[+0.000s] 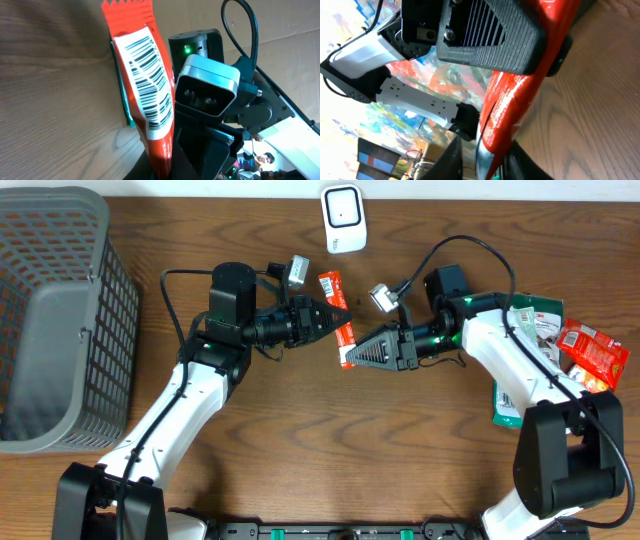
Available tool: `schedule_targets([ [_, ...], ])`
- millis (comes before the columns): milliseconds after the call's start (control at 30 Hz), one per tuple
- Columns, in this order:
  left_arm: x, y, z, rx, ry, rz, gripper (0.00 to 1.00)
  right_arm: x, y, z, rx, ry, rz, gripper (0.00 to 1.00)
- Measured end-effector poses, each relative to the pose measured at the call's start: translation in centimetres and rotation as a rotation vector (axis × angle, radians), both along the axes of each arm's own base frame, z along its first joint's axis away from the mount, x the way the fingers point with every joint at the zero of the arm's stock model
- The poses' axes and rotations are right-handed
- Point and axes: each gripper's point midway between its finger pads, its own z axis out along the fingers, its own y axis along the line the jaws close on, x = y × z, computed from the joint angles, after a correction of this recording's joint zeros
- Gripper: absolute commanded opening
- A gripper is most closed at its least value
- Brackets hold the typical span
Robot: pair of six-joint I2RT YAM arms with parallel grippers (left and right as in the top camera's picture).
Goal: Scan the item barcode
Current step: 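Open the left gripper and release the sachet to the right gripper, then retract the left arm to rest and lift the sachet with right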
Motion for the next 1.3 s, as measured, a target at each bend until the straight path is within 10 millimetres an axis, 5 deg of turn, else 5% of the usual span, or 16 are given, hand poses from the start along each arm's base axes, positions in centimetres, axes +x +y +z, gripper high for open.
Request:
schedule_targets([
  [100, 0.0, 0.0, 0.0, -0.001, 0.0, -0.002, 0.07, 0.0, 0.0, 0.0, 0.001, -0.006, 0.0, 0.06],
  [367, 0.0, 0.0, 0.0, -0.001, -0.004, -0.004, 0.08, 0.1, 0.2, -0.2, -0.006, -0.043, 0.004, 0.04],
  [467, 0.0, 0.0, 0.0, 0.005, -0.028, -0.009, 0.4, 0.3, 0.2, -0.7, -0.034, -0.058, 0.0, 0.01],
  [533, 0.0, 0.0, 0.0, 0.009, -0.043, -0.012, 0.53, 0.4, 0.2, -1.3, -0.064, -0.066, -0.004, 0.01],
  [800, 1.3, 0.6, -0.4, 0.067, -0.135, 0.047, 0.67, 1.0, -0.3, -4.1, -0.238, -0.064, -0.037, 0.01],
  [1067, 3.6, 6.0, -3.0, 0.154, -0.057, 0.184, 0.68, 3.5, -2.8, -8.4, -0.625, 0.07, -0.198, 0.01],
  [1300, 2.9, 9.1, -6.3, 0.266, 0.025, 0.214, 0.68, 5.6, -7.1, -6.1, -0.979, 0.086, -0.351, 0.01],
])
